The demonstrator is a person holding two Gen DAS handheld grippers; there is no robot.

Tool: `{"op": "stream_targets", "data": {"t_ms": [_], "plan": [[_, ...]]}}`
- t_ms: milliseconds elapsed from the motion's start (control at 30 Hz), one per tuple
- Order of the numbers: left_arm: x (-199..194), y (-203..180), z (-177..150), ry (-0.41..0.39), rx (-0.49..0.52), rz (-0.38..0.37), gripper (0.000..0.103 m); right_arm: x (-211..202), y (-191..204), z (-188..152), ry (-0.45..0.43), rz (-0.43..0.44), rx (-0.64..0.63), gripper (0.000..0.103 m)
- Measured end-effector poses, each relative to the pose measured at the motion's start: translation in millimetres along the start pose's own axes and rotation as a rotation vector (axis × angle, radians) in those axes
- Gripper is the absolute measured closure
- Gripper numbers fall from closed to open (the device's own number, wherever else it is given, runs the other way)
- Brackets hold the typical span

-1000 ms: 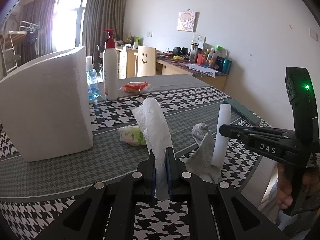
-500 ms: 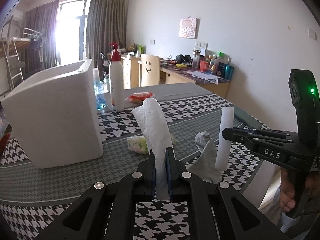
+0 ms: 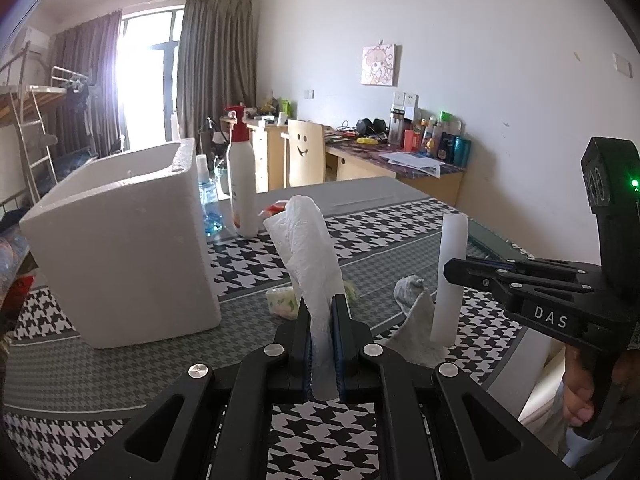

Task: Organize soft objects
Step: 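Lift and carry the tissue and roll with both tools over the foam box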

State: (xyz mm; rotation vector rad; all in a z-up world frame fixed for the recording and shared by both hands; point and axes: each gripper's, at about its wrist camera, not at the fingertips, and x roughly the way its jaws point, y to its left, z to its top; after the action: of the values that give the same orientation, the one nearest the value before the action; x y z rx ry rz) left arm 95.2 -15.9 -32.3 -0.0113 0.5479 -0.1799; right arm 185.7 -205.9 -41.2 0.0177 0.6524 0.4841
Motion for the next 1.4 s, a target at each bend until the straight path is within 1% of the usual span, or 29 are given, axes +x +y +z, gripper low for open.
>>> {"op": "stream_targets", "data": {"t_ms": [267, 667, 867, 1400], "plan": [[-4.1, 3.5, 6.6, -0.014, 0.003, 0.026, 0.094, -1.2, 8.3, 4.0, -0.019, 0.019, -0.019, 0.091], [-7.8, 8.7, 20.9, -0.039, 0.007, 0.018, 0.094, 0.2, 13.8, 17.0, -0.050, 0.033, -0.045, 0.091], [-7.2, 7.4, 26.5, -0.053, 0.024, 0.037, 0.094, 1.3, 10.7, 23.9, -0.060, 0.035, -0.050, 0.091], [-5.0, 13.6, 47.5, -0.084, 0.016, 0.022, 0.094, -1.4, 14.3, 37.9, -0.097, 0.052, -0.056, 0.091]]}}
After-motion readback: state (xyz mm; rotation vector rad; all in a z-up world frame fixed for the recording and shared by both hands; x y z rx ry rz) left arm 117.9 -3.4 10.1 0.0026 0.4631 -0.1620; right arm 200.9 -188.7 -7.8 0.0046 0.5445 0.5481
